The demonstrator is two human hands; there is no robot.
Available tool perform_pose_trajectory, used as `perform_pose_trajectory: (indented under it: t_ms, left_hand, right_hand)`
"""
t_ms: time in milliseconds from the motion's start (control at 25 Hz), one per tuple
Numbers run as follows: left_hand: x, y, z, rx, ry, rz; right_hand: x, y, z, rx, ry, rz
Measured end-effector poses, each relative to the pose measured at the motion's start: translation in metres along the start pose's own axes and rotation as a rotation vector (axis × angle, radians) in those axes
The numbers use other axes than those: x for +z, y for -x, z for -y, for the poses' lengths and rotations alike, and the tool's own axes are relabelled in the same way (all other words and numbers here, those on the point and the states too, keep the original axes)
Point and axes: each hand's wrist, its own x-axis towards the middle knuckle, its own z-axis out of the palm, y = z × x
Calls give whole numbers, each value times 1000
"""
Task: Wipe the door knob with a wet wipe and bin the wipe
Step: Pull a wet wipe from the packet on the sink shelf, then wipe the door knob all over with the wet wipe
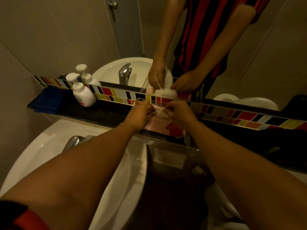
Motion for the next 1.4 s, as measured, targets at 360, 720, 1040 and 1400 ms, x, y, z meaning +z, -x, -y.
perform_pose_trajectory:
  t_ms: [360,720,1040,1400]
  left_hand:
    - [-127,40,10,-217,369,-120]
    - [-249,214,74,-490,327,-372]
    - [-320,414,100,-664,490,-635]
    - [-339,642,122,-846,515,-897]
  right_hand:
    - [-26,-18,101,47,-461,212]
    - [41,22,279,-61,-669,561]
    - [127,136,427,-172,-812,884]
    - [210,287,546,-450,-466,1019]
